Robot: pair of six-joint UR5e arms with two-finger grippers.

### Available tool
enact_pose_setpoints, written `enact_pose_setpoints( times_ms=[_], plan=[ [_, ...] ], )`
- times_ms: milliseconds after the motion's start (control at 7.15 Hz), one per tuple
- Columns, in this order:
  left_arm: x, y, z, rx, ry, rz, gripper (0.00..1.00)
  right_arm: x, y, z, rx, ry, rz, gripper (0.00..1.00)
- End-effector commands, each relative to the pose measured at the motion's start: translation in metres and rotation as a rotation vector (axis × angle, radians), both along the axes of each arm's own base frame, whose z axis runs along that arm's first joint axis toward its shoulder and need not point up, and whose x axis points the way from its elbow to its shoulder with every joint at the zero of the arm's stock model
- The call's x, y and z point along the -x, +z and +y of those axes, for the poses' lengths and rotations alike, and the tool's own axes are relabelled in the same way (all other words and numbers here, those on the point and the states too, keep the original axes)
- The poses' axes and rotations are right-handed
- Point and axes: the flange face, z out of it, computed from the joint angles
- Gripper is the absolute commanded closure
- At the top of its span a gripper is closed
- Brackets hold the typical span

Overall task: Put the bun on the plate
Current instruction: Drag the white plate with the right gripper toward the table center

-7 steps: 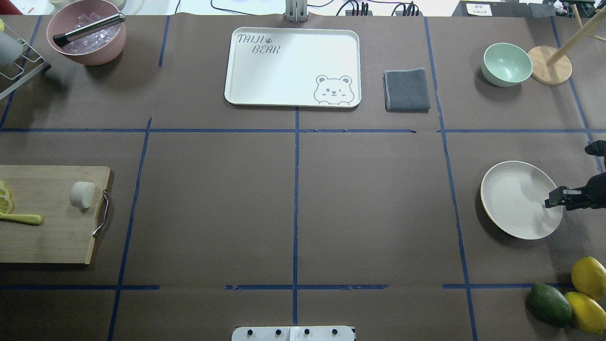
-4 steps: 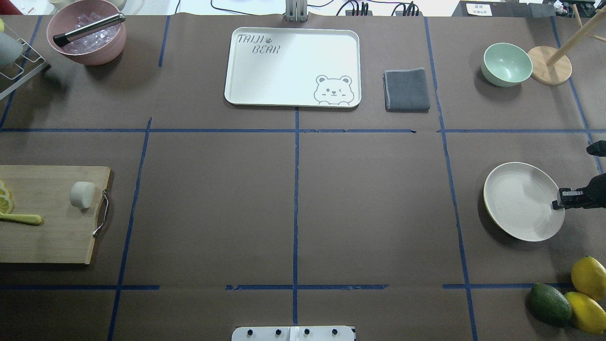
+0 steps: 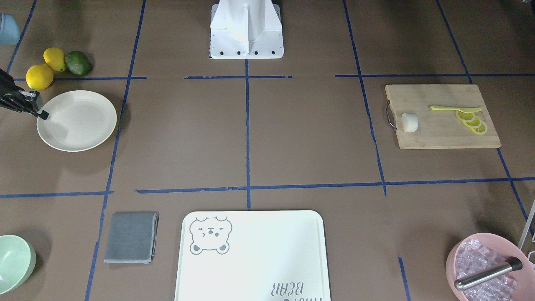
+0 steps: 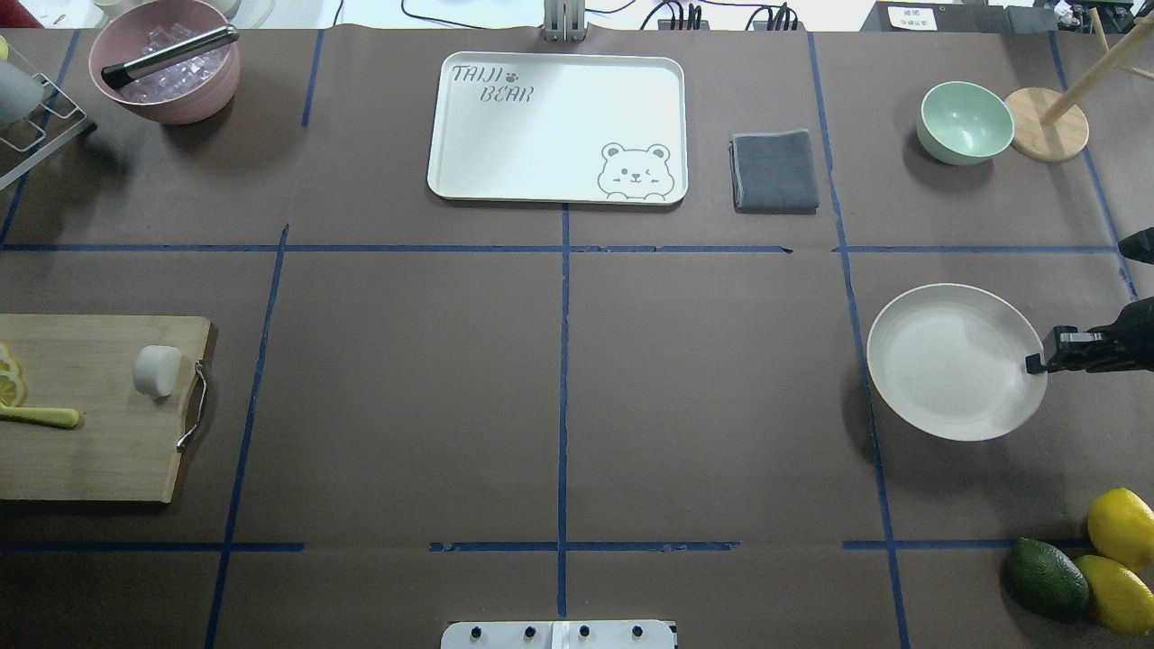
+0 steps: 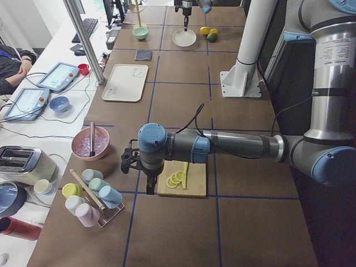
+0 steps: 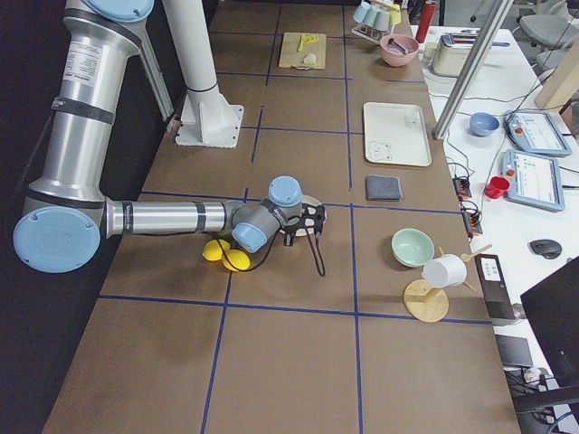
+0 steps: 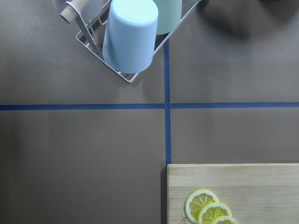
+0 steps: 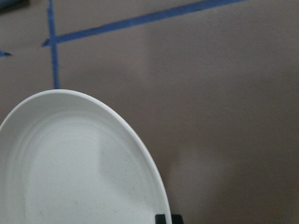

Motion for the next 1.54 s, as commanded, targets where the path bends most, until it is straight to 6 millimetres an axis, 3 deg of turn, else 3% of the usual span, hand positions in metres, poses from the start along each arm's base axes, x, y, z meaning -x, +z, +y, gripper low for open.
enact_pose_setpoints(
  times_ms=[0, 140, 280, 420, 699, 839, 979, 1399],
  plan=[
    [0.0, 0.0, 0.001, -0.022, 0.001, -0.003, 0.0, 0.049, -0.09, -0.041, 0.038, 0.048, -0.134, 1.0],
    [0.0, 0.0, 0.001, -0.041, -0.001, -0.004, 0.0, 0.094, -0.134, -0.049, 0.044, 0.028, -0.179, 1.0],
    [-0.002, -0.001, 0.001, -0.045, 0.005, -0.006, 0.0, 0.148, -0.166, -0.042, 0.059, 0.038, -0.2, 1.0],
    [-0.003, 0.0, 0.001, -0.044, 0.007, -0.007, 0.0, 0.201, -0.187, -0.026, 0.056, 0.058, -0.203, 1.0],
    [-0.003, 0.001, 0.001, -0.042, 0.008, -0.007, 0.0, 0.293, -0.243, -0.003, 0.076, 0.084, -0.166, 1.0],
    [-0.003, 0.002, 0.001, -0.04, 0.008, -0.007, 0.0, 0.332, -0.259, 0.004, 0.058, 0.109, -0.146, 1.0],
    [-0.003, 0.002, 0.001, -0.04, 0.008, -0.007, 0.0, 0.346, -0.26, 0.002, 0.064, 0.119, -0.137, 1.0],
    [-0.003, 0.004, 0.002, -0.036, 0.007, -0.007, 0.0, 0.351, -0.252, 0.009, 0.074, 0.107, -0.122, 1.0]
  ],
)
